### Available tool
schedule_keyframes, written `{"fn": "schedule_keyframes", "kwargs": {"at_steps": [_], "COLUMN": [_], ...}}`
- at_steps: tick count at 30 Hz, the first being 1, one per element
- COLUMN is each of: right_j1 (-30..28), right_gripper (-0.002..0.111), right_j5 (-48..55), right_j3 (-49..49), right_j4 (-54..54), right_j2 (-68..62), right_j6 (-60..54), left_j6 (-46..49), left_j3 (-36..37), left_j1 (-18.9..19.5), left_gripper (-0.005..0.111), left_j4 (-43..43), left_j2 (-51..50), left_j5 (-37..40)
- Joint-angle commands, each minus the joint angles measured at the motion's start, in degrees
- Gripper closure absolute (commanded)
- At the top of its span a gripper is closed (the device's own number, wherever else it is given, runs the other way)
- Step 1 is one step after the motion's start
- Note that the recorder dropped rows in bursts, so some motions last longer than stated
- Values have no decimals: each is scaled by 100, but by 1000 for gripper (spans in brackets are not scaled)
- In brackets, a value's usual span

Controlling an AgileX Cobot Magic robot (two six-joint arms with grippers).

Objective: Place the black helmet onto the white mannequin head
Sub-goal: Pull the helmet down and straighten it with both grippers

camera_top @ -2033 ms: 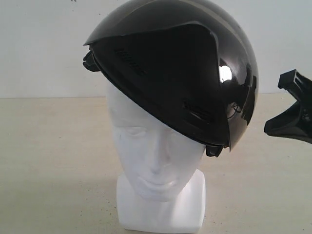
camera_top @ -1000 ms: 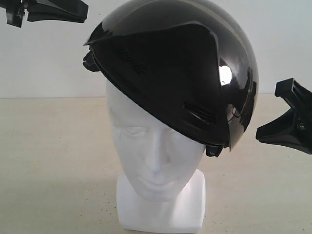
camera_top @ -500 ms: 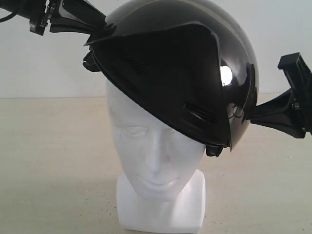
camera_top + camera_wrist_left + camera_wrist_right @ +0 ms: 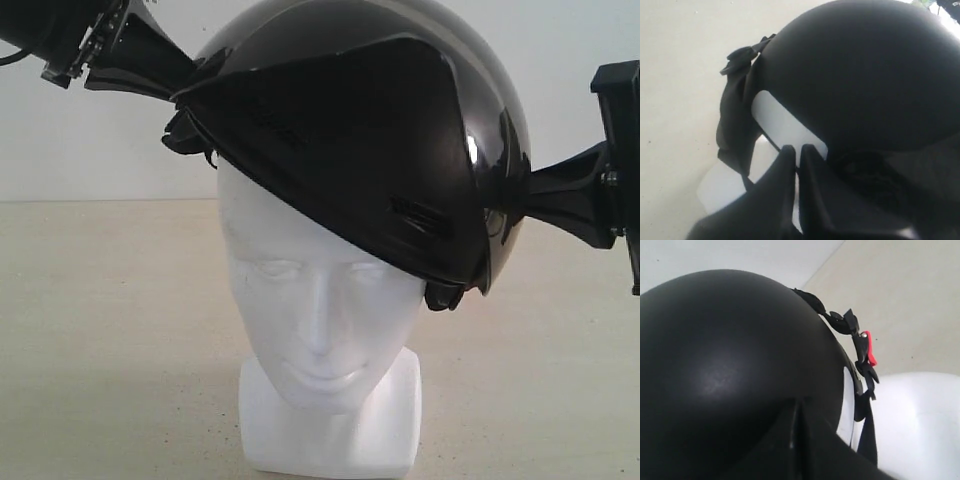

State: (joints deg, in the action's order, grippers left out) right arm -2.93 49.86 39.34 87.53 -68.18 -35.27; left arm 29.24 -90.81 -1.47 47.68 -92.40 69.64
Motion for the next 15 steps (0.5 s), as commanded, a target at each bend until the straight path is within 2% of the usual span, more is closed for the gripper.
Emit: {"fn": "schedule_keyframes", "kwargs": {"at_steps": [1, 8, 15], "right_j1": [12, 12, 12], "right_gripper": [108, 108, 108], "right_j5": [659, 761, 798], "right_j3": [28, 28, 28], "right_j4": [678, 935, 957], "right_j2": [6, 6, 6], "right_j6": [-270, -429, -466], "left_j6": [-114, -49, -49], "left_j3": [63, 459, 538], "left_j1": [-47, -47, -47], "left_gripper": [102, 102, 102], "left_j4": [-184, -184, -173], "left_j2": [-4, -4, 9], "left_j5": [32, 32, 32]}}
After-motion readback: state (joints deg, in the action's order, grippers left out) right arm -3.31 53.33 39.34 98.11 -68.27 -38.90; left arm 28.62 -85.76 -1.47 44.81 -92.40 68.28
